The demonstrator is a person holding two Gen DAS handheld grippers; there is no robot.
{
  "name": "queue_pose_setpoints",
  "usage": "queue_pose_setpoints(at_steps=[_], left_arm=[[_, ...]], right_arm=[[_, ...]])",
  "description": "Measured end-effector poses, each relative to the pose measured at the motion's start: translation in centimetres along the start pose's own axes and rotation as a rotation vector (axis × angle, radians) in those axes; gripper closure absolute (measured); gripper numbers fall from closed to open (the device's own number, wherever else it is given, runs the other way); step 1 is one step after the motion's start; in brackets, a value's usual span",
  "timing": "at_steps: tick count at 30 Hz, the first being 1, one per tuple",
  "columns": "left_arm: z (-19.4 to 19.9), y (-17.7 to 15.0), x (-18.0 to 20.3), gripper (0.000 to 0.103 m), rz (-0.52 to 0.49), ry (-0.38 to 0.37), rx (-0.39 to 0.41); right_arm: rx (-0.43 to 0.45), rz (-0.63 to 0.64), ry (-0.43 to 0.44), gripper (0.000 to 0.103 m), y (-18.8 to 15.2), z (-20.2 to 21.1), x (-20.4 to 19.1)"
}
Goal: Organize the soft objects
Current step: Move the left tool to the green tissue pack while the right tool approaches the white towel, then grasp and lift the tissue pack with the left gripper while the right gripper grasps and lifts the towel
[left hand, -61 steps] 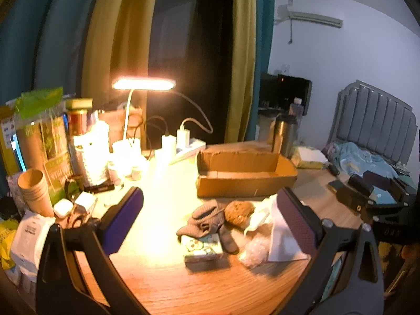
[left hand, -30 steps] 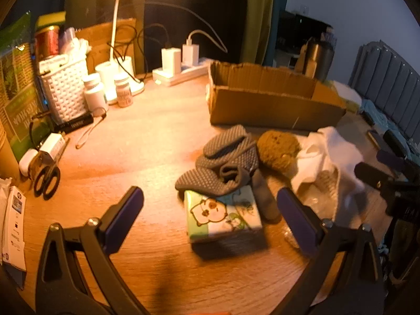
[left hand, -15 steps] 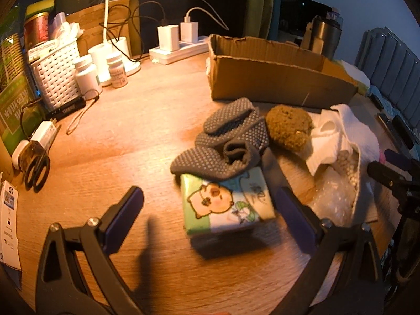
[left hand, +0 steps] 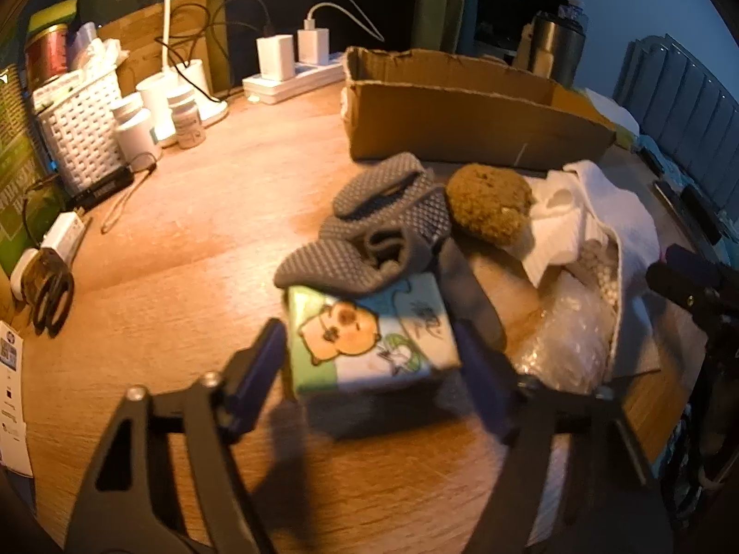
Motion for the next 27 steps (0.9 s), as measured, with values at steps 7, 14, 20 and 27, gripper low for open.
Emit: queue_pose_setpoints(at_steps=[7,14,20,27], left_arm=[[0.2,-0.3,0.2,0.033,-0.007,-0.02,-0.004],[1.2,-0.3,0.5,0.033,-0.01,-0.05,0.02],[2.4,0.0,1.3,0.033,-0.026,-0.068,0.047],[4.7,1.0,1.5,0.033,-0.031,-0.076,0.102]], right_arm=[[-0.027,0.026,0.047,0.039,-0.2,-0.9,-1.8],[-0.035,0.023,0.061,0.088,-0.5,-1.2,-1.8],[0.018,0.039,0.057,0.096,0.1,0.3,-1.7],[0.097,0.04,0.04,0.097,1.9,2.9,-1.0]])
Point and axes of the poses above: each gripper's, at about its wrist camera, not at the fingertips, and z roughly against the way its jaws point, x to its right, y to its top, the point moved 7 cm from there along -z, roughly the way its jaws point, and after that the axes turned 9 degrees about z, right-handed, at the moved point
